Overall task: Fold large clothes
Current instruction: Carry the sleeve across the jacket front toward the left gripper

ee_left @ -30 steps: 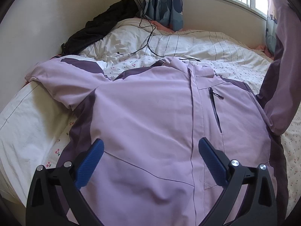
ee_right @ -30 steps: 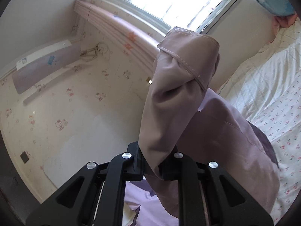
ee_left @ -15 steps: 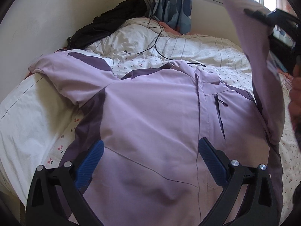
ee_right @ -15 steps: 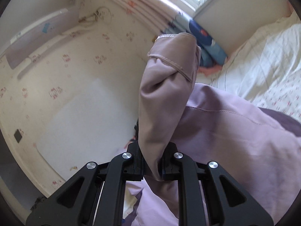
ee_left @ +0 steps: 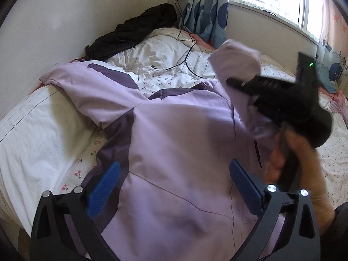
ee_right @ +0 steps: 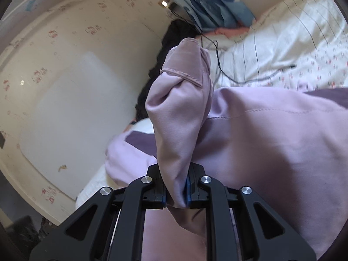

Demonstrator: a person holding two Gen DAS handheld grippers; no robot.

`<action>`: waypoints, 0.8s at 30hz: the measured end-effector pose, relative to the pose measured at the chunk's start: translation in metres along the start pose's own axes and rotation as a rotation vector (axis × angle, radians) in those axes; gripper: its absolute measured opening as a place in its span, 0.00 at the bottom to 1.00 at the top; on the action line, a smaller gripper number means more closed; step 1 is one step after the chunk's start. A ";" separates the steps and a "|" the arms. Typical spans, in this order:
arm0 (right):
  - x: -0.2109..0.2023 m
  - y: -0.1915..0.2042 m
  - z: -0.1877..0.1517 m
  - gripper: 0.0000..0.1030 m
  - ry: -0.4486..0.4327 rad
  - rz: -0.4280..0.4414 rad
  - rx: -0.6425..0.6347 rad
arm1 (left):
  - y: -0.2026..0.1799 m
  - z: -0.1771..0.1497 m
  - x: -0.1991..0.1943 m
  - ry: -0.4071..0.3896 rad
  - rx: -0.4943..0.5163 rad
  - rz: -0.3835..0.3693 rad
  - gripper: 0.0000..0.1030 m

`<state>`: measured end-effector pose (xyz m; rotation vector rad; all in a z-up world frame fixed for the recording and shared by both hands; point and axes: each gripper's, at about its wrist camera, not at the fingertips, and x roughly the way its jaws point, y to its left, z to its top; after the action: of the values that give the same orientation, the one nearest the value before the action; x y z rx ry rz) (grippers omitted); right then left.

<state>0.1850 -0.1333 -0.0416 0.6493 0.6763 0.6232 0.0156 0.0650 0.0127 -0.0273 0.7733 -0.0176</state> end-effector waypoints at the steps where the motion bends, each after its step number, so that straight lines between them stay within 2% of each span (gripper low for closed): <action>1: 0.004 -0.003 -0.003 0.12 0.009 -0.007 0.001 | -0.001 0.000 0.000 0.000 0.001 -0.002 0.94; 21: 0.051 -0.011 -0.042 0.16 0.132 -0.081 -0.024 | -0.009 0.000 -0.002 -0.003 0.010 -0.013 0.94; 24: 0.054 -0.009 -0.045 0.23 0.146 -0.092 -0.034 | -0.009 0.000 -0.002 -0.003 0.010 -0.013 0.94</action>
<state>0.1891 -0.0867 -0.0948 0.5415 0.8249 0.5990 0.0136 0.0561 0.0144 -0.0233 0.7700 -0.0337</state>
